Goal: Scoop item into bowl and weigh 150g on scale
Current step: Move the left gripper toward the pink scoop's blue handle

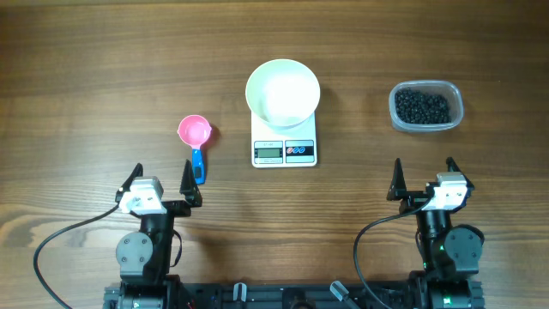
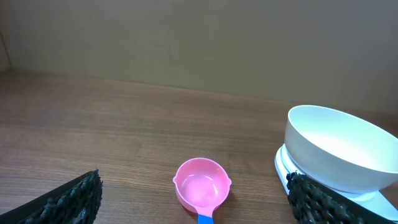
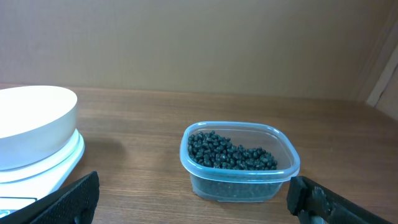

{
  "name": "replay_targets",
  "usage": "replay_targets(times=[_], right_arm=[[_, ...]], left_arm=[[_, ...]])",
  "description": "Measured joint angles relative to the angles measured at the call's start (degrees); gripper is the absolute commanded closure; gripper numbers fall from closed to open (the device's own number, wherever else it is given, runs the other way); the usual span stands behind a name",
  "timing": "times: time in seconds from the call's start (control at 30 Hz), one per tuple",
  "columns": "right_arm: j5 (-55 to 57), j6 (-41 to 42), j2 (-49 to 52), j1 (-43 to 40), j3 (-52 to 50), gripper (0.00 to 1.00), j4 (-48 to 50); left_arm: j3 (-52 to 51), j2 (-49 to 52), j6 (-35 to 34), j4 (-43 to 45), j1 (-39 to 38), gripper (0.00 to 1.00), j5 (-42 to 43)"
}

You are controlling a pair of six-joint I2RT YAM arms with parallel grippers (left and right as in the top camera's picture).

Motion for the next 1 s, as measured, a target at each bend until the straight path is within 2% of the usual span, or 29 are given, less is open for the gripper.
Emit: replay_targets(times=[0.03,0.07,0.1,0.13,0.2,0.27,0.5,1.0], right_arm=[[0.0,0.0,0.0,0.0,0.0,0.0,0.0],[0.0,1.4,0.5,-0.2,0.0,0.0,1.6],[0.0,3.0,1.6,-0.8,0.0,0.0,3.7],[0.0,3.9,2.1,-1.2,0.0,0.0,3.9],[0.0,5.9,2.5,-1.3,0.0,0.0,3.9],[0.0,6.6,2.5,-1.3,0.0,0.0,3.9],[0.0,6.8,2.5,-1.3,0.0,0.0,3.9],[0.0,6.8,2.5,-1.3,0.0,0.0,3.9]], left_arm=[[0.0,0.0,0.0,0.0,0.0,0.0,0.0],[0.0,0.4,-5.5,0.0,-0.3,0.0,0.0],[0.1,1.9,-15.4,-0.2,-1.0,0.0,-0.2],[0.1,2.9,-19.6,-0.3,-1.3,0.0,-0.1],[0.1,3.9,-33.9,-0.4,-1.7,0.0,0.0],[0.1,3.9,-38.3,-0.4,-1.7,0.0,0.0],[0.1,3.9,-41.2,-0.4,-1.7,0.0,0.0],[0.1,3.9,-41.2,-0.4,-1.7,0.0,0.0]])
